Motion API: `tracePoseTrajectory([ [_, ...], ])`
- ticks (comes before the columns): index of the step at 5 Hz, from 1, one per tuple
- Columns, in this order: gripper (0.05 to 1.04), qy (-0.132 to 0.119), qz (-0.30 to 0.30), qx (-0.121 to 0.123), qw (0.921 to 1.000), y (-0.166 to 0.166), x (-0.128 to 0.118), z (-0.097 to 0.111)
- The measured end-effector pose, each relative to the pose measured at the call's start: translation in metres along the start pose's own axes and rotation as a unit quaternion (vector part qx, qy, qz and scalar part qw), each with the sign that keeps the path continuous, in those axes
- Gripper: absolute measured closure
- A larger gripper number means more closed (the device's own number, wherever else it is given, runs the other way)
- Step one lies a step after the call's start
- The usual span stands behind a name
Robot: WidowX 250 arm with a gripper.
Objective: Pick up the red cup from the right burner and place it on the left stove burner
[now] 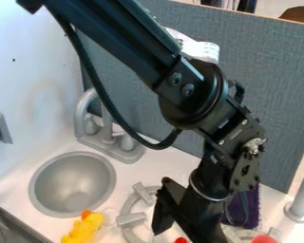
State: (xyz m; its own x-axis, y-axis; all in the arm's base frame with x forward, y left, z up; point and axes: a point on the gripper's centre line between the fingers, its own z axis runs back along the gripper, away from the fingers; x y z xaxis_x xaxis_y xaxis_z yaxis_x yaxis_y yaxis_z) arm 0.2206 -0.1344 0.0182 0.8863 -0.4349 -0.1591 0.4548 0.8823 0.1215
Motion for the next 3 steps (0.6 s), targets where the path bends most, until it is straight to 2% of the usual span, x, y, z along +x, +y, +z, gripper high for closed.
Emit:
tracePoseTrajectory([
  [1,0.083,0.011,-0.001,0.002,0.9999,0.000,-0.001,-0.006],
  [3,0.083,-0.005,0.007,0.002,1.0000,0.007,0.009,0.006],
])
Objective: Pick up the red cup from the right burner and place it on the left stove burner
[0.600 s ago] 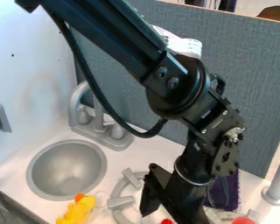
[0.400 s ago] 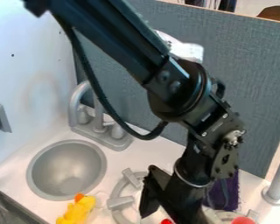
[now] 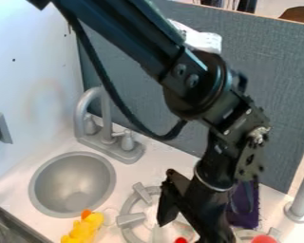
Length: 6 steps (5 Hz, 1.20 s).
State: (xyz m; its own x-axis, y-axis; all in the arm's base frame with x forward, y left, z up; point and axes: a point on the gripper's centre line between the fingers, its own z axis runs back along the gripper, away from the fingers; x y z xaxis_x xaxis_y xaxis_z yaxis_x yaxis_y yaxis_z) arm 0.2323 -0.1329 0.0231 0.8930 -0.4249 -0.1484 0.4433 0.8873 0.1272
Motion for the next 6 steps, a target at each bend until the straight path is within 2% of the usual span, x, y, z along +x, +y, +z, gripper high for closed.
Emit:
tracePoseTrajectory([
  [1,0.083,-0.030,0.003,0.000,0.9995,0.004,0.018,0.004],
  [2,0.083,-0.071,-0.001,-0.012,0.9974,-0.002,0.043,-0.005],
  [3,0.083,-0.104,0.019,-0.040,0.9936,-0.008,0.062,-0.009],
  [4,0.083,-0.113,0.038,-0.059,0.9911,-0.015,0.078,-0.016],
  [5,0.083,-0.107,0.046,-0.071,0.9907,-0.021,0.090,-0.026],
  [6,0.083,-0.099,0.063,-0.072,0.9904,-0.023,0.108,-0.038],
])
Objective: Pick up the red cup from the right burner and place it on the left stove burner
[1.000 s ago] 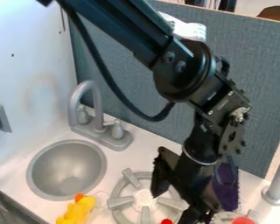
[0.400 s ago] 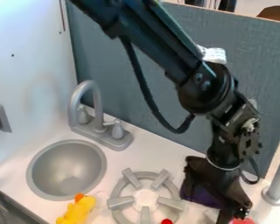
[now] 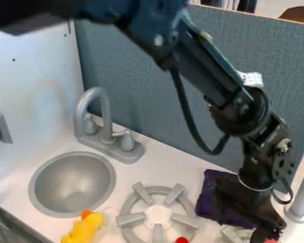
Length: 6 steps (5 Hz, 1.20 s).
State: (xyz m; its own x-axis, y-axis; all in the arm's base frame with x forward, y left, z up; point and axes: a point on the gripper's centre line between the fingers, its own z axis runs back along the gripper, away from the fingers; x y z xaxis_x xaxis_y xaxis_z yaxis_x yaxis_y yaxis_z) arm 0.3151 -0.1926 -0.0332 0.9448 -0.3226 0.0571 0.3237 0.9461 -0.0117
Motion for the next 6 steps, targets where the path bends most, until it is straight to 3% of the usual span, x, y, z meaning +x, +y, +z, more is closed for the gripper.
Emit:
tracePoseTrajectory([
  [2,0.083,0.015,0.011,0.007,0.9998,-0.003,0.016,-0.021],
  [3,0.143,0.030,0.021,0.009,0.9993,-0.006,0.020,-0.031],
  [5,0.702,0.039,0.022,0.030,0.9985,-0.010,0.017,-0.036],
  [6,0.883,0.038,0.008,0.019,0.9990,-0.014,0.010,-0.038],
])
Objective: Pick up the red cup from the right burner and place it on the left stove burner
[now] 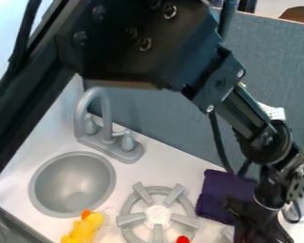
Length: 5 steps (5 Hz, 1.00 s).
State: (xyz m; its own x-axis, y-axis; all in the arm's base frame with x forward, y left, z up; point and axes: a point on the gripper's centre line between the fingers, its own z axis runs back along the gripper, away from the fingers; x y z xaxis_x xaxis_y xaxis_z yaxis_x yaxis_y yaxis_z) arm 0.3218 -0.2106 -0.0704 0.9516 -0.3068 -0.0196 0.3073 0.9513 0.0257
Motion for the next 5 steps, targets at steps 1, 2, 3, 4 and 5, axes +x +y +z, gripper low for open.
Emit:
tracePoseTrajectory([
  [1,0.968,-0.013,-0.019,-0.028,0.9994,-0.008,-0.009,0.012],
  [2,0.985,-0.029,-0.027,-0.049,0.9980,-0.009,-0.021,0.030],
  [3,0.985,-0.076,-0.060,-0.090,0.9912,-0.010,-0.041,0.075],
  [4,0.985,-0.090,-0.032,-0.061,0.9935,0.016,-0.061,0.094],
  [5,0.985,-0.090,-0.002,-0.021,0.9957,0.047,-0.065,0.096],
])
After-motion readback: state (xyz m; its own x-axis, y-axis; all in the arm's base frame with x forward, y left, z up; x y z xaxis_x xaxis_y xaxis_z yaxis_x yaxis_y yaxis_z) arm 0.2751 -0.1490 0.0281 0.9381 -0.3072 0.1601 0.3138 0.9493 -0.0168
